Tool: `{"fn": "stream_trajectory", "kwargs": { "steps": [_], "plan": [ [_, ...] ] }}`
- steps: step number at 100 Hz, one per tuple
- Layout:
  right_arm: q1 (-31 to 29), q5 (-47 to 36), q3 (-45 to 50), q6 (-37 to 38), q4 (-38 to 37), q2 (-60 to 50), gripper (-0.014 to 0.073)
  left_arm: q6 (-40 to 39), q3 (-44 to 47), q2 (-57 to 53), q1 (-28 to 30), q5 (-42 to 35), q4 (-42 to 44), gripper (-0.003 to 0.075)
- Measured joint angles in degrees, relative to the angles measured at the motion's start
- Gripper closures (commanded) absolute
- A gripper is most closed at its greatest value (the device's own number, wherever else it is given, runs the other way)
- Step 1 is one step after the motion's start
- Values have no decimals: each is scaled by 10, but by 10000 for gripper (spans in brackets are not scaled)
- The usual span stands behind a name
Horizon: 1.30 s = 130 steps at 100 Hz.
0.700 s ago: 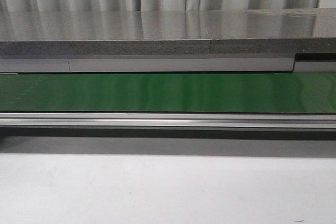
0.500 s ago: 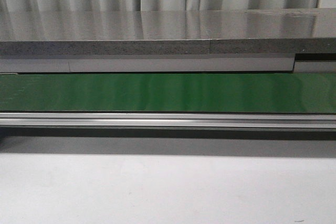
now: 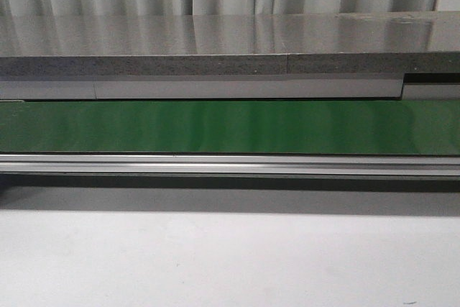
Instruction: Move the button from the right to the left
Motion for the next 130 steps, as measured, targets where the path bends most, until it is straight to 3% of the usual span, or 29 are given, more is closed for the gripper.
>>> {"fn": "stream_trajectory", "kwargs": {
  "steps": [29,55,76,130],
  "plan": [
    [0,22,-10,0,0,0,654,0,0,0,0,0,0,741],
    [0,207,-148,0,0,15,654,0,0,0,0,0,0,741],
    [0,313,-277,0,0,99,654,0,0,0,0,0,0,741],
    [0,378,-432,27,-16,357,654,0,0,0,0,0,0,741]
  ]
}}
